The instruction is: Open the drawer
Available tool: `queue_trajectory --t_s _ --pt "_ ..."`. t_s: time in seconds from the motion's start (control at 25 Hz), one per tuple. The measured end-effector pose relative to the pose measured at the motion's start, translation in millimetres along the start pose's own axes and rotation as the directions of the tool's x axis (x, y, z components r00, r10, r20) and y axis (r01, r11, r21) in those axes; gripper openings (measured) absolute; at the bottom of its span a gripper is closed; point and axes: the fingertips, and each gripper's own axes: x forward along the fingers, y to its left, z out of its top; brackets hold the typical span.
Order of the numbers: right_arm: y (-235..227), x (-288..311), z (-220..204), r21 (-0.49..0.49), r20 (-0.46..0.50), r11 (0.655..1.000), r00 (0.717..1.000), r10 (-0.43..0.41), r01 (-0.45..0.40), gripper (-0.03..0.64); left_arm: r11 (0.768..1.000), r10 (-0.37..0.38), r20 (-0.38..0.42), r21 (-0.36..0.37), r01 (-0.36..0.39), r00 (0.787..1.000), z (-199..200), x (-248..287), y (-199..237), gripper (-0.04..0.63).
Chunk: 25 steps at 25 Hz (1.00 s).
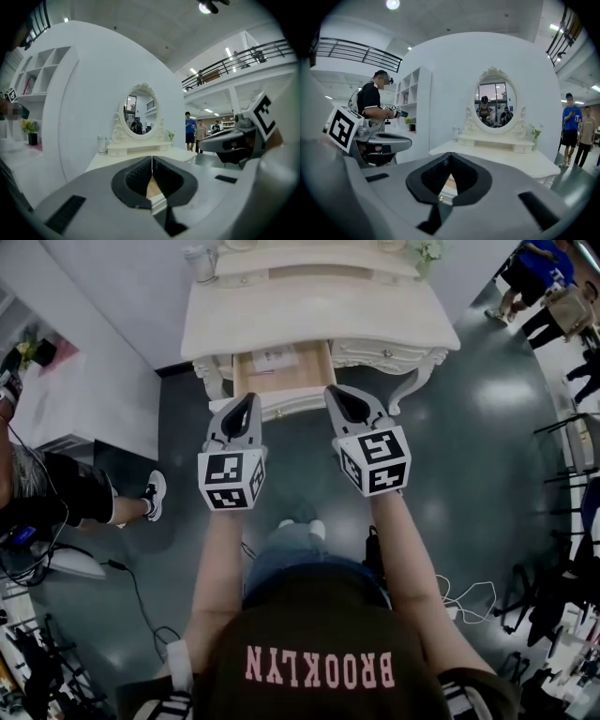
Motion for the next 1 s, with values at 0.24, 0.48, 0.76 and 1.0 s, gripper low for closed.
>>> queue_trajectory --t_s 0.24,0.48,0.76,1.0 --pt "-13.5 -17.4 53.5 -0.043 0.101 0.997 0.994 -0.052 0.057 -0.004 0.997 0.020 0.077 0.075 -0.025 0.997 60.0 -1.3 13.8 0.006" --pt "-33.4 -35.3 91.4 -0.027 0.183 0.993 0.977 -0.107 0.114 -0.004 0.992 0.052 0.119 0.106 -0.065 0.992 99.5 -3.3 30.8 0.006" --pt "-46.6 -49.5 118.0 -0.026 0.241 0.988 0.961 -0.139 0.149 -0.005 0.990 0.077 0.141 0.103 -0.092 0.987 112.7 -9.0 39.7 0.006" --pt "-58.0 -51.4 111.4 -0.030 0.211 0.984 0.964 -0.164 0.174 -0.005 0.988 0.096 0.138 0.104 -0.111 0.986 113.8 -12.6 46.2 0.006"
